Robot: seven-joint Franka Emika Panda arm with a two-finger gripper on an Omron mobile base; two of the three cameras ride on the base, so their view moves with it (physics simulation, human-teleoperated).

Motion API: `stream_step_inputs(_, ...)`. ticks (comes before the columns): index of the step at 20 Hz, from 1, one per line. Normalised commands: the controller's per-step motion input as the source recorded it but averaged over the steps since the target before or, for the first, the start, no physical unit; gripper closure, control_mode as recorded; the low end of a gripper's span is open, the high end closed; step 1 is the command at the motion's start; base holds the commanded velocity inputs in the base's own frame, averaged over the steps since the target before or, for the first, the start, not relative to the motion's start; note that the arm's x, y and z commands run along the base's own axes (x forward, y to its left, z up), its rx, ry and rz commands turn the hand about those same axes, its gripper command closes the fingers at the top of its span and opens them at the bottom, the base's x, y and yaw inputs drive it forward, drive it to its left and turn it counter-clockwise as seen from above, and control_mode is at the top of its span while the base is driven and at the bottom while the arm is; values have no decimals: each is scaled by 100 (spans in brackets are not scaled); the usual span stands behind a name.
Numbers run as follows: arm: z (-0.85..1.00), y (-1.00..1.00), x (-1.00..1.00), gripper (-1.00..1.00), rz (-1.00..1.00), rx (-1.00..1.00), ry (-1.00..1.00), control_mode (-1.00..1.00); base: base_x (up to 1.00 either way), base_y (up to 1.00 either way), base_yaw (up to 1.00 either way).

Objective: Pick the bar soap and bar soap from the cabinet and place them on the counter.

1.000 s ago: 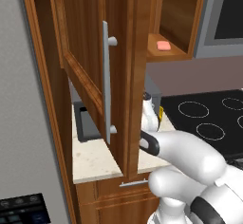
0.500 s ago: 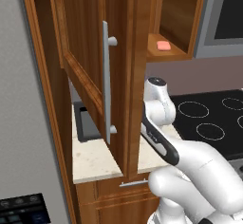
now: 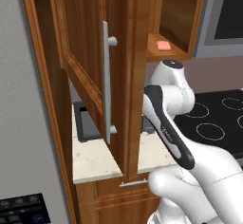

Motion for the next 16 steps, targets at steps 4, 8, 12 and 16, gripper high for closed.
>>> stream_step_inputs(4, 70, -7, -30, -100, 0, -4, 0, -100, 0, 0, 0)
stream_step_inputs(8, 67, -4, -25, -100, 0, -6, 0, -100, 0, 0, 0)
stream_step_inputs(12, 64, -4, -21, -100, 0, -7, 0, -100, 0, 0, 0)
stream_step_inputs(16, 53, -13, -22, -100, 0, -9, 2, -100, 0, 0, 0)
